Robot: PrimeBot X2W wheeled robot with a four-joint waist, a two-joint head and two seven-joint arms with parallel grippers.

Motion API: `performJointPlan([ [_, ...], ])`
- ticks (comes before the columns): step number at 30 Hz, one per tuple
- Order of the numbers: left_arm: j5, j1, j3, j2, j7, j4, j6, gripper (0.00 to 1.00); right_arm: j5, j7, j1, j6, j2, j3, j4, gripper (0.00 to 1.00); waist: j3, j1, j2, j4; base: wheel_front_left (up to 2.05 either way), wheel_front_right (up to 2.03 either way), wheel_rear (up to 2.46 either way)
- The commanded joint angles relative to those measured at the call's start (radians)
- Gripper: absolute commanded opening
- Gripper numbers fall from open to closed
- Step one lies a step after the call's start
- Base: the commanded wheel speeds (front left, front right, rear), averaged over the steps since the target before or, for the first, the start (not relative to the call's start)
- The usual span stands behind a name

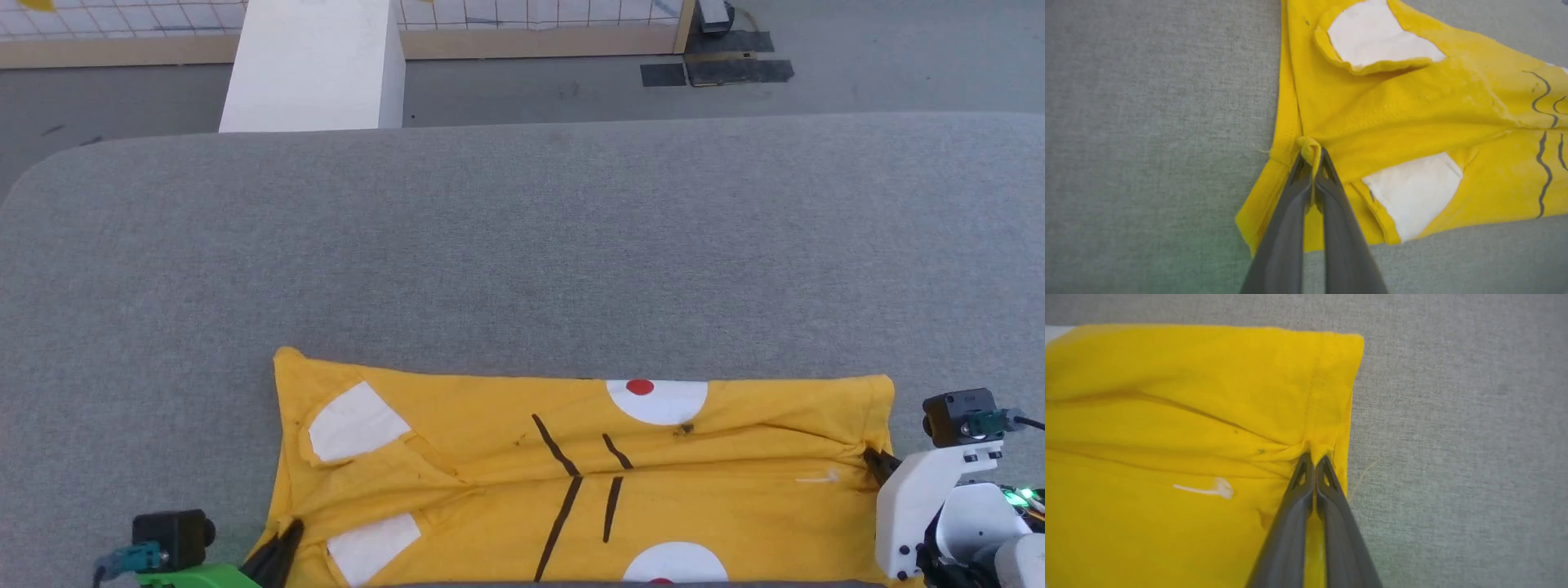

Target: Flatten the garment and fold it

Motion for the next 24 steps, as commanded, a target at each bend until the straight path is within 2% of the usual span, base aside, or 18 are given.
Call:
performJointPlan([
  [1,-0.004,-0.011,-0.008,-0.014,-0.001,0.019,-0.01,0.0,-0.009,0.024,0.027,-0.002,0.011,0.002,0.008,0.0,0.002,0.0001,0.0,0.006,0.0,0.0,0.0],
  [4,-0.003,-0.031,-0.023,-0.032,-0.001,0.057,-0.025,0.0,-0.009,0.04,0.035,-0.002,0.023,-0.003,0.013,0.0,0.002,0.0001,0.0,0.01,0.0,0.0,0.0],
  [5,-0.002,-0.038,-0.023,-0.039,-0.006,0.071,-0.023,0.0,-0.006,0.042,0.037,-0.002,0.028,-0.008,0.014,0.06,0.0,0.0001,0.0,0.011,0.0,0.0,0.0],
  [6,-0.002,-0.041,-0.023,-0.045,-0.012,0.082,-0.021,0.43,-0.003,0.04,0.038,-0.002,0.032,-0.012,0.011,0.39,-0.001,0.0001,0.0,0.011,0.0,0.0,0.0],
  [7,-0.002,-0.045,-0.024,-0.052,-0.016,0.092,-0.022,0.93,0.0,0.036,0.041,-0.002,0.037,-0.017,0.006,0.95,-0.004,0.0001,0.0,0.011,0.0,0.0,0.0],
  [8,-0.001,-0.048,-0.024,-0.056,-0.022,0.098,-0.022,1.0,0.003,0.035,0.043,-0.002,0.042,-0.025,0.002,1.0,-0.006,0.0001,0.0,0.011,0.0,0.0,0.0],
  [14,0.032,-0.064,-0.017,-0.082,-0.107,0.091,-0.02,1.0,0.019,0.002,0.09,-0.002,0.069,-0.075,-0.075,1.0,-0.035,0.0001,0.0,0.015,0.0,0.0,0.0],
  [19,0.113,-0.099,-0.009,-0.095,-0.224,0.087,0.001,1.0,0.016,-0.037,0.146,-0.002,0.11,-0.123,-0.165,1.0,-0.06,0.0001,0.0,0.02,0.0,0.0,0.0],
  [24,0.197,-0.156,0.0,-0.121,-0.286,0.118,0.034,1.0,0.015,-0.112,0.172,-0.002,0.168,-0.168,-0.238,1.0,-0.08,0.0001,0.0,0.028,0.0,0.0,0.0],
])
